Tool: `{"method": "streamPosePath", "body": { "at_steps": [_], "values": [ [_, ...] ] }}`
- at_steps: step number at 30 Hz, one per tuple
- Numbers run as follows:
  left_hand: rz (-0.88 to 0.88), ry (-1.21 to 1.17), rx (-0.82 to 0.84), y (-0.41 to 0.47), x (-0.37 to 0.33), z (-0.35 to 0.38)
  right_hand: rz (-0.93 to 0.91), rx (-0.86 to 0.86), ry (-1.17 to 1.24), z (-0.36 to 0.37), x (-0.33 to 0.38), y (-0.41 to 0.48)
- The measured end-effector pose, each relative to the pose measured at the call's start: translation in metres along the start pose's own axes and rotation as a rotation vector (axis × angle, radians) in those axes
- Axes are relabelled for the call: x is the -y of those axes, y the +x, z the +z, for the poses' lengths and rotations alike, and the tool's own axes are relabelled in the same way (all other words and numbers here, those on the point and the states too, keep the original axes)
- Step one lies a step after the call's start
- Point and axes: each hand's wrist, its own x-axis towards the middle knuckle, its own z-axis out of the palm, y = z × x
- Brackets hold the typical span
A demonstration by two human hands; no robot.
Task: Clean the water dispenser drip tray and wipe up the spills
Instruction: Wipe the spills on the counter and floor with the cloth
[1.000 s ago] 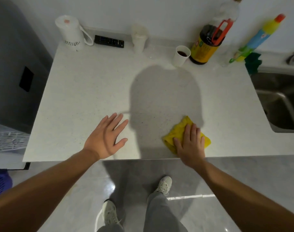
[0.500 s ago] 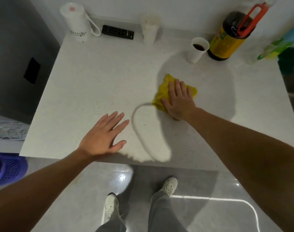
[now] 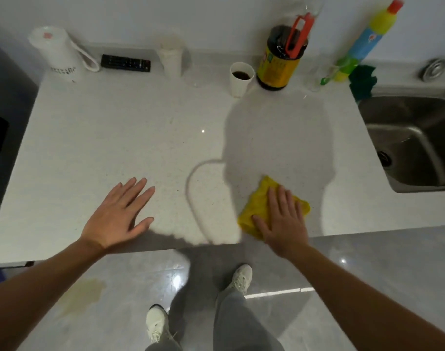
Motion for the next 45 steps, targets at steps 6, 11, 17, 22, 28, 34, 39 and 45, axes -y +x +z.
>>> {"method": "streamPosePath", "body": {
  "at_steps": [6,11,17,22,28,34,39,45],
  "values": [
    [-0.009,-0.046,-0.042,-0.005,-0.002,0.001,0.132,-0.073,0.034,-0.022,-0.001,0.105],
    [-0.01,-0.09,-0.085,-0.005,-0.003,0.002,-0.108,-0.048,-0.029,-0.014,0.111,0.132],
    [-0.193,-0.311,-0.22,-0.018,-0.01,-0.011,-0.191,-0.095,0.085,0.013,0.15,-0.001],
    [-0.236,-0.559,-0.297,-0.065,-0.027,-0.025,-0.02,-0.163,0.016,0.009,0.148,-0.073],
    [-0.299,-0.703,-0.041,-0.152,-0.03,-0.032,0.226,-0.044,0.326,0.003,0.161,-0.159],
    [-0.571,-0.836,0.184,-0.266,-0.007,-0.004,0.315,0.009,0.703,0.05,0.205,-0.248],
    [-0.828,-0.917,0.176,-0.371,0.006,0.014,0.265,0.124,0.785,0.119,0.251,-0.282],
    [-1.076,-0.917,0.095,-0.485,0.015,0.022,0.19,0.265,0.872,0.201,0.315,-0.322]
  ]
}}
